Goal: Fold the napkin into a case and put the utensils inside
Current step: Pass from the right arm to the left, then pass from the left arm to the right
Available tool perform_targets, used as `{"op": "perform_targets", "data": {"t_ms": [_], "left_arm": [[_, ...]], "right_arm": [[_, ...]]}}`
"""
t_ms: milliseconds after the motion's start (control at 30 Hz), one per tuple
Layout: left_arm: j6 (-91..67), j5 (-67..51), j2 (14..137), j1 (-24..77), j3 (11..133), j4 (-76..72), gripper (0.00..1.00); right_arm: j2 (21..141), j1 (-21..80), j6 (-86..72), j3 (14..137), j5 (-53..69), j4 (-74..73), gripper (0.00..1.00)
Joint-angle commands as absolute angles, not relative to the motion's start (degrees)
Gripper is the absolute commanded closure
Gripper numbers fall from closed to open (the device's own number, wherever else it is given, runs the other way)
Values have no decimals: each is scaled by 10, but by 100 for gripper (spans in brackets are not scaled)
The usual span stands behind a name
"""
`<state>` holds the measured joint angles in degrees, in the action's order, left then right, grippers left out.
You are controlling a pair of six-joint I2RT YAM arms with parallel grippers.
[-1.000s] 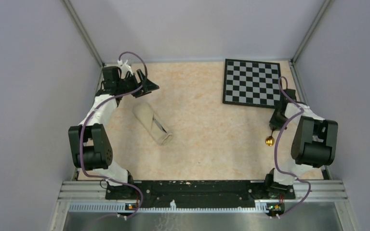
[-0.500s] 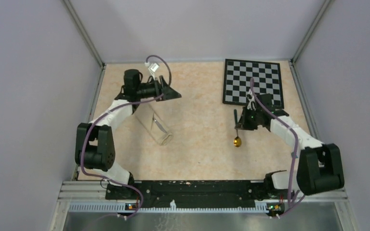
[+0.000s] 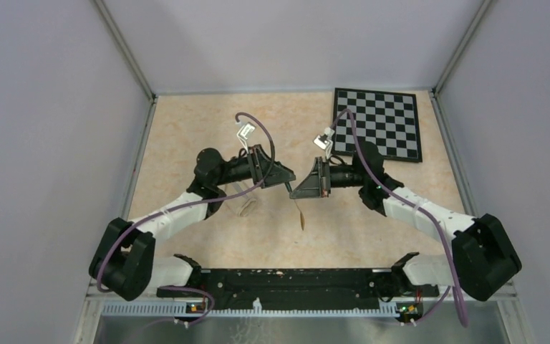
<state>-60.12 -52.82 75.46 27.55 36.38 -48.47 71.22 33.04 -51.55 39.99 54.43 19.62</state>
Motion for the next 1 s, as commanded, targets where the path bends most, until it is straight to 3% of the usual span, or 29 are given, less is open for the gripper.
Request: {"op": "perform_targets", "data": {"t_ms": [0, 67, 167, 200, 233, 333, 367, 467, 667, 967], "left_arm": [[-597, -454, 707, 287, 372, -474, 23], [-599, -441, 693, 288, 371, -456, 40], [-585, -385, 662, 288, 390, -345, 81], [-575, -355, 650, 288, 404, -286, 96], [-562, -323, 638, 288, 428, -220, 100], [-526, -198, 611, 289, 504, -4, 100], [-525, -147, 609, 289, 530, 65, 100], [-572, -30, 623, 287, 607, 281, 100], [-643, 54, 607, 287, 642, 371, 100], [-649, 106, 583, 286, 672, 412, 100]], "right_arm": [[729, 352, -639, 412, 589, 411, 100], [736, 354, -667, 402, 586, 447, 100], [727, 357, -662, 400, 560, 417, 100], [718, 357, -632, 407, 531, 358, 89], [704, 358, -580, 423, 496, 274, 77], [650, 393, -409, 498, 280, -6, 28], [639, 422, -362, 525, 200, -73, 22], [634, 529, -256, 604, -3, -194, 20], [722, 680, -169, 710, -245, -273, 24], [771, 707, -252, 728, -286, -272, 42]]}}
